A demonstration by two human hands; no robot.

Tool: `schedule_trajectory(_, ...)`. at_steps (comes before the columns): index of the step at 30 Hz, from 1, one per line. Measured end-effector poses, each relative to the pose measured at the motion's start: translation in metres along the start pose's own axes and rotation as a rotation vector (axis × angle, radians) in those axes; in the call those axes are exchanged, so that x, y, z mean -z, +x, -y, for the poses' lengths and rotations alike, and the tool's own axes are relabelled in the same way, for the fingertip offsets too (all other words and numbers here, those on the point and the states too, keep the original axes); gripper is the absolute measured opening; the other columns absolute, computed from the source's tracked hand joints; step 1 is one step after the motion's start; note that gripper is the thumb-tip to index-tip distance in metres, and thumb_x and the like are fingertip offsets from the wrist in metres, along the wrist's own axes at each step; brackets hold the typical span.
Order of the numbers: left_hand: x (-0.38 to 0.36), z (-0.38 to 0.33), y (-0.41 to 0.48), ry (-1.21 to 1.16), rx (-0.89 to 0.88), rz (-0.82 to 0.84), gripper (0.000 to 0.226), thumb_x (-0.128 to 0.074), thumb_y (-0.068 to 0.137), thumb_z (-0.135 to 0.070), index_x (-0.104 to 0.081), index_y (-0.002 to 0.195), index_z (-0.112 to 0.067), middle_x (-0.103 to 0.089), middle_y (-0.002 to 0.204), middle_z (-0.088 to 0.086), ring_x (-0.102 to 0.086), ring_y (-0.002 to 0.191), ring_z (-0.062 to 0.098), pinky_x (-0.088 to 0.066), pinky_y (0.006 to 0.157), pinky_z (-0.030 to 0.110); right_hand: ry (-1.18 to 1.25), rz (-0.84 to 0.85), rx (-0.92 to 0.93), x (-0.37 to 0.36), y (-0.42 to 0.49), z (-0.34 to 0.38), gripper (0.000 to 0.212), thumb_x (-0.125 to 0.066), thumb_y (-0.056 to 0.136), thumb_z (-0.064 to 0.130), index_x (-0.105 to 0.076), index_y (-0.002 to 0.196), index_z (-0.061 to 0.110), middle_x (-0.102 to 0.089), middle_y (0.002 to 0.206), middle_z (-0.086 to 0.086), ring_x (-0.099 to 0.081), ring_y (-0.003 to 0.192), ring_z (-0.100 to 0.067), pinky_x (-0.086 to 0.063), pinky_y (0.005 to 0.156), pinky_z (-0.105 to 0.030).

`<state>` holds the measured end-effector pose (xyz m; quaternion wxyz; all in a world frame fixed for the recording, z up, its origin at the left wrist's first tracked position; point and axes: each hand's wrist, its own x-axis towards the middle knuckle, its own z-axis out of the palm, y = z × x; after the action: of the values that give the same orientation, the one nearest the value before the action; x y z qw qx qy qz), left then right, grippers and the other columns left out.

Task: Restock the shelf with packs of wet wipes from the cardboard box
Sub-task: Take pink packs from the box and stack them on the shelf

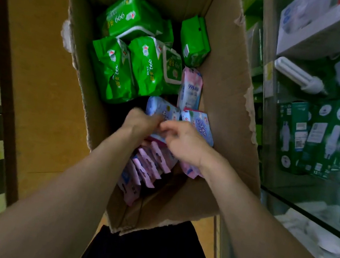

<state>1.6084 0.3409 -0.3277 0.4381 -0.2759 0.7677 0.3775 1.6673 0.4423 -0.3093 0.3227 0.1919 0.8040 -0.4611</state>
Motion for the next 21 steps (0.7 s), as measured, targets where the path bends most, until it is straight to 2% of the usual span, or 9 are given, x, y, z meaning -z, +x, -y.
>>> schedule_trajectory(2,0.004,0.0,0.01,0.076,-0.006,-0.024,0.037,-0.069,0.083,-0.033,-0.063,0.099,-0.001,-0.063,0.076,0.015,-0.064,0.065,0.028,-0.059,0.065,0.042,0.041,-0.26,-0.085,0.004,0.015,-0.009,0.025,-0.051,0.089,0.007,-0.067,0.097,0.024,-0.066,0.11,-0.003,-0.06,0.103,-0.024,-0.048,0.093,-0.037)
schedule_trajectory(4,0.005,0.001,0.015,0.115,-0.032,-0.041,0.05,-0.071,0.072,-0.04,-0.064,0.104,-0.003,-0.068,0.097,0.019,-0.068,0.086,0.033,-0.058,0.078,0.048,-0.163,-0.368,-0.22,0.01,0.031,-0.02,0.03,-0.057,0.089,0.015,-0.059,0.119,0.016,-0.057,0.126,-0.011,-0.054,0.115,-0.031,-0.046,0.094,-0.038)
schedule_trajectory(7,0.003,0.007,0.015,0.114,-0.053,-0.043,0.075,-0.062,0.052,-0.053,-0.062,0.111,-0.007,-0.066,0.108,0.016,-0.066,0.097,0.034,-0.056,0.083,0.048,-0.337,-0.195,-0.454,0.009,0.047,-0.035,0.066,-0.067,0.084,0.028,-0.036,0.139,0.008,-0.043,0.137,-0.018,-0.045,0.124,-0.037,-0.044,0.097,-0.041)
schedule_trajectory(10,0.003,0.011,0.011,0.086,-0.054,-0.047,0.076,-0.059,0.051,-0.055,-0.059,0.112,-0.009,-0.065,0.108,0.013,-0.065,0.098,0.034,-0.056,0.084,0.047,-0.354,-0.125,-0.569,-0.001,0.054,-0.046,0.081,-0.069,0.083,0.033,-0.024,0.145,0.007,-0.034,0.144,-0.019,-0.038,0.13,-0.037,-0.04,0.104,-0.044)
schedule_trajectory(12,0.006,0.011,0.01,0.087,-0.065,-0.049,0.07,-0.061,0.058,-0.053,-0.058,0.111,-0.008,-0.065,0.107,0.013,-0.065,0.097,0.034,-0.056,0.084,0.046,-0.392,-0.153,-0.563,-0.002,0.056,-0.051,0.077,-0.067,0.085,0.031,-0.026,0.145,0.006,-0.037,0.143,-0.019,-0.04,0.129,-0.036,-0.041,0.102,-0.043)
schedule_trajectory(14,0.009,0.012,0.008,0.109,-0.09,-0.061,0.056,-0.065,0.07,-0.046,-0.058,0.11,-0.007,-0.065,0.108,0.014,-0.065,0.097,0.034,-0.056,0.084,0.046,-0.437,-0.194,-0.526,0.002,0.052,-0.05,0.06,-0.063,0.089,0.026,-0.038,0.139,0.005,-0.048,0.137,-0.017,-0.048,0.125,-0.035,-0.044,0.097,-0.039)
schedule_trajectory(17,0.014,0.016,0.0,0.165,-0.137,-0.088,0.027,-0.062,0.084,-0.037,-0.058,0.093,-0.012,-0.066,0.1,0.011,-0.065,0.095,0.032,-0.056,0.083,0.044,-0.437,-0.227,-0.491,0.016,0.036,-0.043,0.039,-0.058,0.092,0.02,-0.052,0.128,0.007,-0.057,0.129,-0.014,-0.054,0.119,-0.032,-0.046,0.091,-0.034)
schedule_trajectory(19,0.017,0.018,-0.01,0.194,-0.152,-0.114,0.026,-0.061,0.086,-0.037,-0.058,0.093,-0.013,-0.062,0.093,0.007,-0.064,0.093,0.031,-0.057,0.082,0.042,-0.384,-0.251,-0.46,0.024,0.019,-0.034,0.036,-0.057,0.091,0.018,-0.055,0.124,0.007,-0.059,0.125,-0.015,-0.056,0.116,-0.033,-0.045,0.088,-0.033)
schedule_trajectory(21,0.02,0.02,-0.023,0.191,-0.168,-0.155,0.031,-0.061,0.086,-0.038,-0.055,0.102,-0.011,-0.06,0.096,0.006,-0.062,0.094,0.031,-0.054,0.083,0.037,-0.325,-0.297,-0.405,0.03,0.0,-0.021,0.033,-0.055,0.089,0.017,-0.057,0.121,0.007,-0.061,0.12,-0.015,-0.058,0.111,-0.034,-0.043,0.08,-0.03)
